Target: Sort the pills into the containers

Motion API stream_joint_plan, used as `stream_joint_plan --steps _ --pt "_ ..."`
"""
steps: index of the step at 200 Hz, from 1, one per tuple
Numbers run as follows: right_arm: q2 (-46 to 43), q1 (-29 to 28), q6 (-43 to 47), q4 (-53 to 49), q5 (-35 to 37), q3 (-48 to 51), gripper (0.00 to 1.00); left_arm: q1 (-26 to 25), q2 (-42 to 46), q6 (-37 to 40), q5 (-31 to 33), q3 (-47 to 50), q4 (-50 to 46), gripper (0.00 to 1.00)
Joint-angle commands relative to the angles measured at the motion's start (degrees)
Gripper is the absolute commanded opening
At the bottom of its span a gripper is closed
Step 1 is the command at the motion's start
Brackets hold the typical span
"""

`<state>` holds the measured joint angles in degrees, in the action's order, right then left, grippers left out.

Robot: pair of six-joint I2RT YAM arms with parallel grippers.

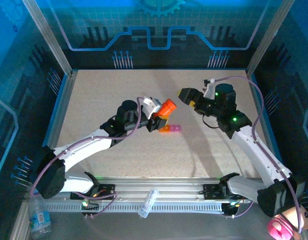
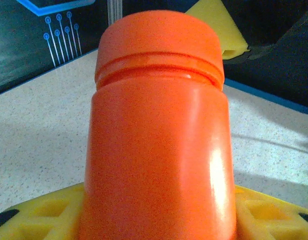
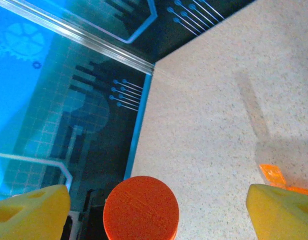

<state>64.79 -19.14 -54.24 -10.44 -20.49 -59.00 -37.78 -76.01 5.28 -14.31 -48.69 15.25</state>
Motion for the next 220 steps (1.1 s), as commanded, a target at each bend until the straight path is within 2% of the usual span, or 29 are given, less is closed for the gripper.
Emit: stream_joint_plan --steps 1,47,117,153,170,183,220 --pt "1.8 -1.9 -0.2 -5.1 2.0 -3.4 0.92 -0.6 -1.0 4.1 1.0 -2.8 -1.9 0.0" --pt "6.6 -6.0 0.7 -6.5 2.6 -6.7 0.91 -1.1 -1.8 4.8 1.0 -3.7 -2.7 0.0" --pt "7.4 -7.8 0.6 -5.3 2.3 -4.6 0.78 -1.3 -2.0 4.6 1.1 -3.8 -2.6 0.0" --pt "6.6 -7.8 0.3 -4.3 1.2 -2.8 0.58 -1.4 -2.3 4.1 1.2 -4.0 -2.2 0.0" --pt "6.3 -7.8 0.2 -3.7 0.5 -2.1 0.56 -1.4 -2.5 3.9 1.2 -4.2 -2.0 0.0" --pt "6.0 -7.8 0.3 -3.1 0.2 -1.6 0.51 -1.5 -2.7 3.6 1.1 -4.3 -1.7 0.0" --pt "4.5 -6.3 1.5 0.5 -1.1 0.6 0.43 -1.5 -2.4 2.2 0.4 -4.5 -1.0 0.0"
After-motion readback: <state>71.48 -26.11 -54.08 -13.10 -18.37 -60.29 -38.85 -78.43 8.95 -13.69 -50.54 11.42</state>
